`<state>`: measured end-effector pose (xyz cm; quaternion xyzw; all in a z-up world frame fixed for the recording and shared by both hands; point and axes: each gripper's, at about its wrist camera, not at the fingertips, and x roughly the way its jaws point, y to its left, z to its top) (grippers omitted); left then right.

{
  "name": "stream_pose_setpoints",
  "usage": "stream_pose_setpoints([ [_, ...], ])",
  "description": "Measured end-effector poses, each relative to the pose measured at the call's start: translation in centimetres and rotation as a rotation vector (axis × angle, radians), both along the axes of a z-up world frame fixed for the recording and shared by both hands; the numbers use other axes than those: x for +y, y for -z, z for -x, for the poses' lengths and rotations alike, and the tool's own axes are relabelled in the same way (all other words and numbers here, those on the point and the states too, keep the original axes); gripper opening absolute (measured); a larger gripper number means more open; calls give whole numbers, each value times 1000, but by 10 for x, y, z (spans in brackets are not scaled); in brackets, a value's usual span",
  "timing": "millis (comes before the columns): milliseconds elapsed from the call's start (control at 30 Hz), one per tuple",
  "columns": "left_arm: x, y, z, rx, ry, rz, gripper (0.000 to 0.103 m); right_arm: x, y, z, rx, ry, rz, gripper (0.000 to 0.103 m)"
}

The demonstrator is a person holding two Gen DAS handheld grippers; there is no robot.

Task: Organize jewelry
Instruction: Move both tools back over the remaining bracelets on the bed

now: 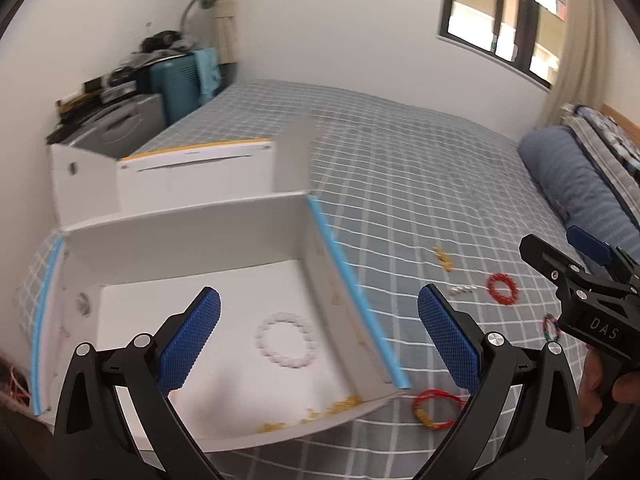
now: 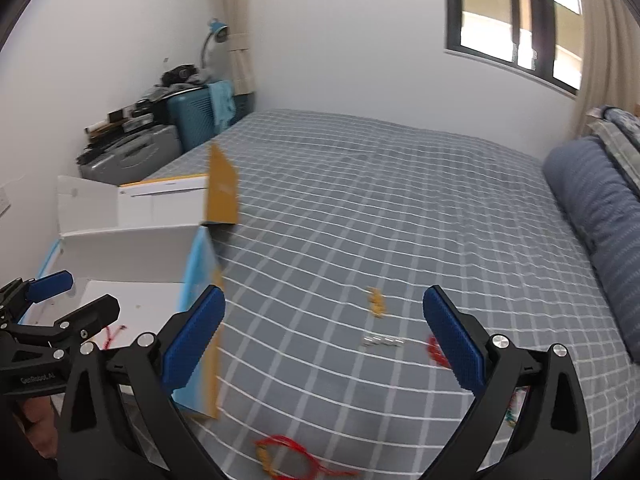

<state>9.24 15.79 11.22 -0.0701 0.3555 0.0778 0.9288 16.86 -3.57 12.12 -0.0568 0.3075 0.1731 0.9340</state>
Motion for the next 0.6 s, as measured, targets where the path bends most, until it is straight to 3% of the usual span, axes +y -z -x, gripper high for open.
stream_pose_setpoints([
  [600,-122,45,-28,59,252,0,97,-144,39,24,41,262,38,95],
])
